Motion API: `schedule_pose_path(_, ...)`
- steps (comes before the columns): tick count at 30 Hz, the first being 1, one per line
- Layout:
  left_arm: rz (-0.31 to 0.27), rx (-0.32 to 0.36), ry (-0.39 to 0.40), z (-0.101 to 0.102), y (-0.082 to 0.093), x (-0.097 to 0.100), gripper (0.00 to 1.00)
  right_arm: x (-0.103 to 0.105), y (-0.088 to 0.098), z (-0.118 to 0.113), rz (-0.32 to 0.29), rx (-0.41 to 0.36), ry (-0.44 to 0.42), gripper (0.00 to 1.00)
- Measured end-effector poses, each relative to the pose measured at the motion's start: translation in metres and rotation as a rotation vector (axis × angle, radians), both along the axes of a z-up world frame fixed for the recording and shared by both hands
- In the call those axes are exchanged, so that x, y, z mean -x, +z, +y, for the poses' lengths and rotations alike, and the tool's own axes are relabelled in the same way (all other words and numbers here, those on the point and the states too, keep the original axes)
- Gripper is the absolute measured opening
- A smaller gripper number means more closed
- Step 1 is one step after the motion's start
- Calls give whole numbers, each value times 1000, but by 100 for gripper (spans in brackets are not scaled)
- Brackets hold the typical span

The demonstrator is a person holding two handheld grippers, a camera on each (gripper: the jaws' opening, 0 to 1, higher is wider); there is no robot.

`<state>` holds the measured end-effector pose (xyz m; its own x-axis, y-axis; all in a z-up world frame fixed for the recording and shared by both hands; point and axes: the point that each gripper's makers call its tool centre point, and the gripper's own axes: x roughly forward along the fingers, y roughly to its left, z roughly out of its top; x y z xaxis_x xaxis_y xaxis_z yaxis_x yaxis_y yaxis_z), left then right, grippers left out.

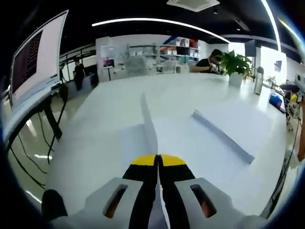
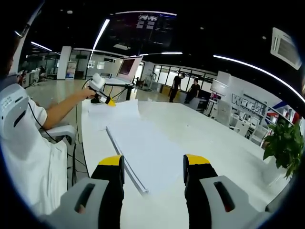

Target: Grasp the top corner of one sheet in the document stack and pull a single sheet out from the document stack, separating that one sheet from the rest and lifting it clear until the single sheet is fully removed from the stack

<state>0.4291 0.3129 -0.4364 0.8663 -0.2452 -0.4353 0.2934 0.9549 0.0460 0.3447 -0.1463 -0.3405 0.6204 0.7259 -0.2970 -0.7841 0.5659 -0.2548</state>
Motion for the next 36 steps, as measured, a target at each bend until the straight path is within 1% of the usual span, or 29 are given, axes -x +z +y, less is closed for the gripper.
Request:
schedule_pose_path(4, 0, -8, 1, 2, -1, -1, 5, 0, 0, 0, -1, 2, 2, 49)
schedule_pose_path(7, -5, -52, 0, 6, -4, -4, 11, 0, 0, 0, -1, 3, 2, 49)
schedule_pose_path(9, -12, -78, 2, 8, -6, -5, 12, 0, 0, 0, -1, 5, 2, 49)
schedule_pose_path(15, 1, -106, -3, 9, -11, -6, 22, -1, -5, 2, 10, 16, 7, 49)
schedule_pose_path(17, -13, -126, 3, 13, -9, -8, 23, -2, -5, 3, 9, 16, 8, 49)
schedule_pose_path(20, -17, -125, 20, 19, -5, -8, 26, -1, -5, 4, 11, 13, 12, 49)
schedule_pose_path(23, -22, -116, 26, 19, -2, -4, 30, -1, -6, 3, 12, 15, 7, 49)
schedule_pose_path(25, -24, -114, 27, 18, -1, -2, 31, 1, -4, 2, 8, 12, 8, 49)
schedule_pose_path(28, -33, -120, 32, 20, 2, -2, 35, 3, -3, 2, 2, 10, 11, 49)
schedule_pose_path(31, -55, -130, 39, 22, 8, -3, 38, 3, -2, 1, 1, 8, 8, 49)
schedule_pose_path(35, -65, -128, 35, 20, 13, -4, 45, 1, -4, 2, 5, 9, 6, 49)
schedule_pose_path(36, -64, -120, 21, 17, 13, -3, 46, 1, -4, 2, 6, 10, 7, 49)
